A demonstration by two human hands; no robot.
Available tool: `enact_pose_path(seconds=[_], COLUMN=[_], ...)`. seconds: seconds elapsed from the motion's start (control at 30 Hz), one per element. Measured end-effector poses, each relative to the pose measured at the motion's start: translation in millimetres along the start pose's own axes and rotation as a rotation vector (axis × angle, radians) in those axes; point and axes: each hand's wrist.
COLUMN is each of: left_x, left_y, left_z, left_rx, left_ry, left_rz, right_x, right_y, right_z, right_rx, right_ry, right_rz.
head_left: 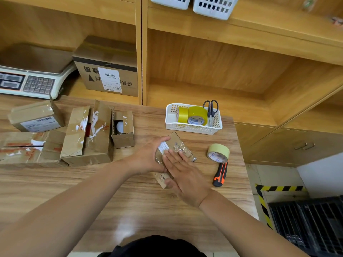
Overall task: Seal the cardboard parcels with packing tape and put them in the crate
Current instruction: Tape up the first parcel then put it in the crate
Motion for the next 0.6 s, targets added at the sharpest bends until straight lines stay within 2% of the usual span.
enact_pose_path(seconds=[0.13, 0.23, 0.6], left_x=[0.0, 0.5, 1.0], left_y=[-2.8, -6.5, -8.2], left_z=[-2.1, -2.8, -3.1], left_rx=[-0.002, -0.005, -0.007], left_ry=[0.017, 0.015, 0.005], left_rz=[-0.011, -0.013, -0.027], right_x=[-9.6, -12.2, -15.0], right_y=[2.9, 12.4, 0.4], right_z=[-0.1, -1.5, -8.0], right_rx=[0.118, 0.073, 0.13], right_ry=[-0.057, -0.069, -0.011], right_rz=[-0.098, -0.174, -0.378])
Point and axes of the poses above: each hand's wrist, its own x-axis away from the middle knuckle, its own z-axis out of the back of the hand, y = z × x, and after that the axes turned 7 degrees about x, right-handed
